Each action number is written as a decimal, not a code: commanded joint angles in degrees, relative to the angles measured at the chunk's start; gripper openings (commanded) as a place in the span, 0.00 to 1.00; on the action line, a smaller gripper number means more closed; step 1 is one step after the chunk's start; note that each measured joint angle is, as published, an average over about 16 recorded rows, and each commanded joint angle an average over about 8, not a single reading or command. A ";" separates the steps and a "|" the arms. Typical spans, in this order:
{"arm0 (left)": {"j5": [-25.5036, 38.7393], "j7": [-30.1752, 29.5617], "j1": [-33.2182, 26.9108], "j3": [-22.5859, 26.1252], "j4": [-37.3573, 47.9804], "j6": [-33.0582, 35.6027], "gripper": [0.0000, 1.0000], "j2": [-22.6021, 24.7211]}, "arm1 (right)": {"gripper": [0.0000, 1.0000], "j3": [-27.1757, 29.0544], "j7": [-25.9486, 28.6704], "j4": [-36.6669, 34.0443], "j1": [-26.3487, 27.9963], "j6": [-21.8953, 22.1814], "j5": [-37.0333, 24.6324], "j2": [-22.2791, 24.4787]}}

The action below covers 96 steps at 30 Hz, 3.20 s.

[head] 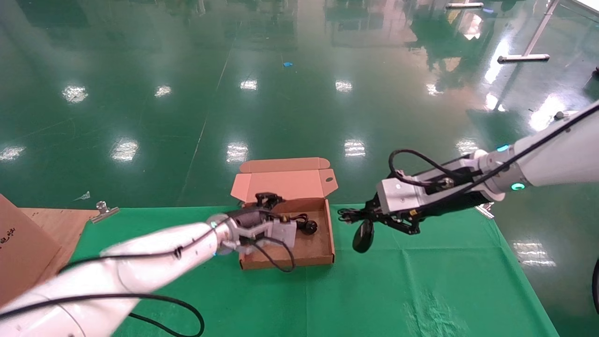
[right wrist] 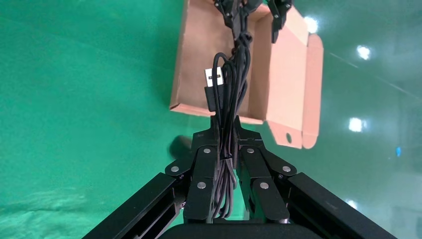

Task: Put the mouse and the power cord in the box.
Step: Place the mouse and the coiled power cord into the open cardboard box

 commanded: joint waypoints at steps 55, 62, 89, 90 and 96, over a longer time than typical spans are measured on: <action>-35.74 28.47 -2.70 -20.99 18.62 63.21 1.00 -34.95 | 0.00 -38.53 29.34 37.62 -16.10 37.61 13.10 -6.06; -35.39 29.30 -3.51 -20.77 20.57 64.11 1.00 -34.38 | 0.00 -40.12 29.61 36.18 -16.52 38.48 14.51 -6.01; -34.76 30.95 -5.06 -20.30 24.34 65.69 1.00 -33.29 | 0.89 -45.21 37.54 32.95 -18.90 51.96 12.56 -6.20; -34.76 30.98 -5.08 -20.30 24.40 65.71 1.00 -33.28 | 1.00 -45.46 38.35 32.45 -19.19 52.14 12.58 -6.22; -34.76 31.04 -5.15 -20.29 24.56 65.78 1.00 -33.26 | 1.00 -46.42 39.77 31.41 -20.08 52.25 12.52 -6.30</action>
